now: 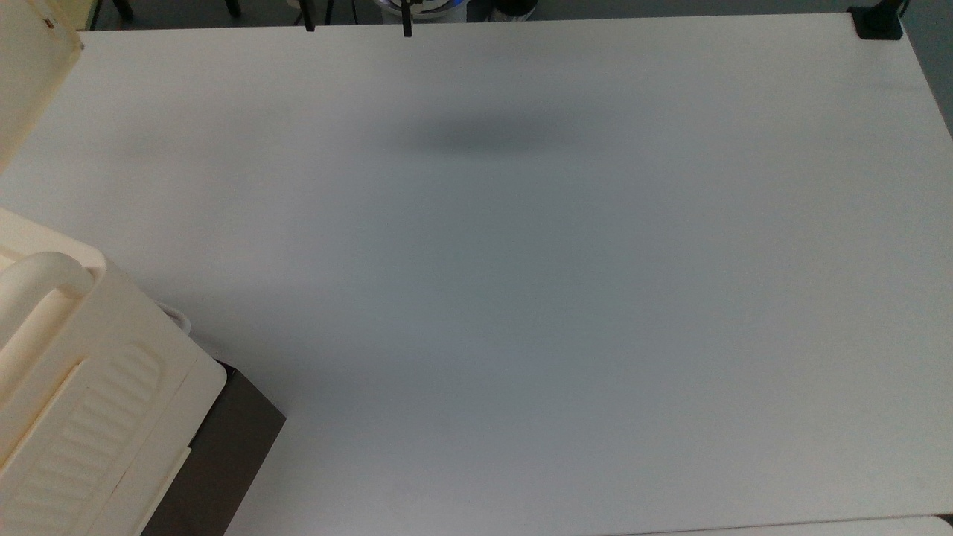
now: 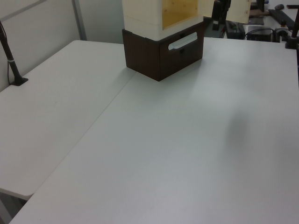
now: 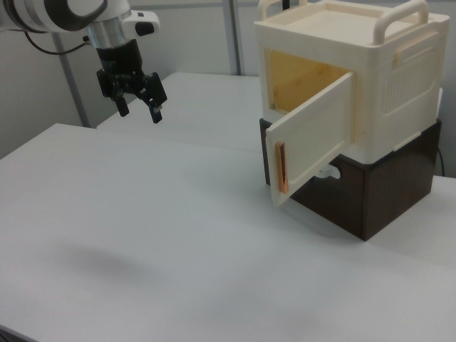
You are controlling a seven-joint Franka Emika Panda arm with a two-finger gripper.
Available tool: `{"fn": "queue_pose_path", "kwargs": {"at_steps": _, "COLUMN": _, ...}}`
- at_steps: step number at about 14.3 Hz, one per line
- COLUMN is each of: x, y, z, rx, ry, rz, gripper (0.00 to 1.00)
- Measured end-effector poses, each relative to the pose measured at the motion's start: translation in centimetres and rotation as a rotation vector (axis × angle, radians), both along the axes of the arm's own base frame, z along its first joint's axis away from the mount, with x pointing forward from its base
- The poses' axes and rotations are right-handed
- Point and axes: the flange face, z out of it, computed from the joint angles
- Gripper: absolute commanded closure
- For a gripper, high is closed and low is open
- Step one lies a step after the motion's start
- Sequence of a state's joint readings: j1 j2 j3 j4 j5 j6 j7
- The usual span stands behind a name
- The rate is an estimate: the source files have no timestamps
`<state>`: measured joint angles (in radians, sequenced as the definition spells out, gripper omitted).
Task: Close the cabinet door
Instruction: 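Move the gripper toward the open cream cabinet door's outer face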
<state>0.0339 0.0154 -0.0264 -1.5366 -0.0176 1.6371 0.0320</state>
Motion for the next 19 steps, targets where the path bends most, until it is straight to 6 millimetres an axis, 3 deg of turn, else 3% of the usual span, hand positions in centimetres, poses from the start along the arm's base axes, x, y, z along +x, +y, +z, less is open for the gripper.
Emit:
{"fn": "queue_pose_path", "kwargs": {"at_steps": 14, "x": 0.05, "y": 0.05, "z": -0.14, "rx": 0.000, "ry": 0.003, "rz": 0.004, "gripper": 0.00}}
{"fn": "queue_pose_path", "kwargs": {"at_steps": 19, "x": -0.40, "y": -0.75, "z": 0.06, "rx": -0.012, "ry": 0.021, "rz": 0.136, "gripper": 0.00}}
